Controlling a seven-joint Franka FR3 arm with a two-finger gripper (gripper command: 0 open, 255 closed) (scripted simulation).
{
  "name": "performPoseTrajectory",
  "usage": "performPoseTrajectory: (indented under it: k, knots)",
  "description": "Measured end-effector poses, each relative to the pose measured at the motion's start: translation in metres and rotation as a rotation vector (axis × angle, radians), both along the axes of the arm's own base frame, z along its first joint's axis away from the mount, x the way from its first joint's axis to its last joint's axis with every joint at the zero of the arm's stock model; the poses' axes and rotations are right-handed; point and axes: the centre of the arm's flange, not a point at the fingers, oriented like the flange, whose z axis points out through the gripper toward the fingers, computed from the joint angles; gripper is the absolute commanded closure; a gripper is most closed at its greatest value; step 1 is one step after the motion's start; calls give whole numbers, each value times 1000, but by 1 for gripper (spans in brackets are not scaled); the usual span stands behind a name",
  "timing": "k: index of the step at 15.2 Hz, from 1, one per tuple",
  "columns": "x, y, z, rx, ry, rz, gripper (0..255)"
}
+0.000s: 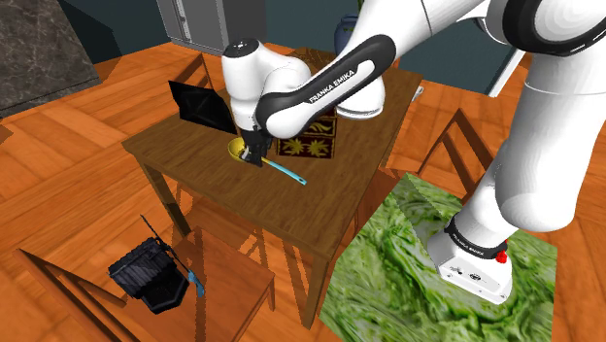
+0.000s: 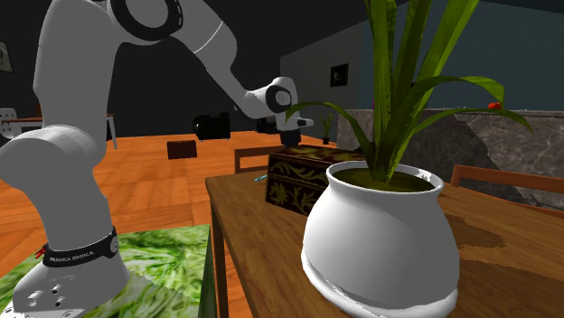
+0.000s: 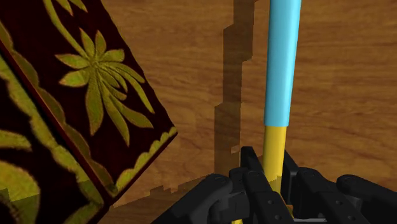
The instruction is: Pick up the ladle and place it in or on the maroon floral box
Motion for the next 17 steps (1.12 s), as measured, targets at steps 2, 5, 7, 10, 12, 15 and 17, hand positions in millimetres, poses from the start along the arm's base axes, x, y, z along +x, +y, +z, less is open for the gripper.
performPoseTrajectory:
  k: [2,5,7,10,12,15,17]
  knots:
    - [0,1,8,0,0,0,255]
    - [-1,0,24,0,0,0,255]
    - [0,1,35,0,0,0,255]
    - [0,1,49,0,0,0,255]
    - [-1,1,61,0,0,0,255]
    - [-1,0,76,0,0,0,255]
    - [0,0,86,0,0,0,255]
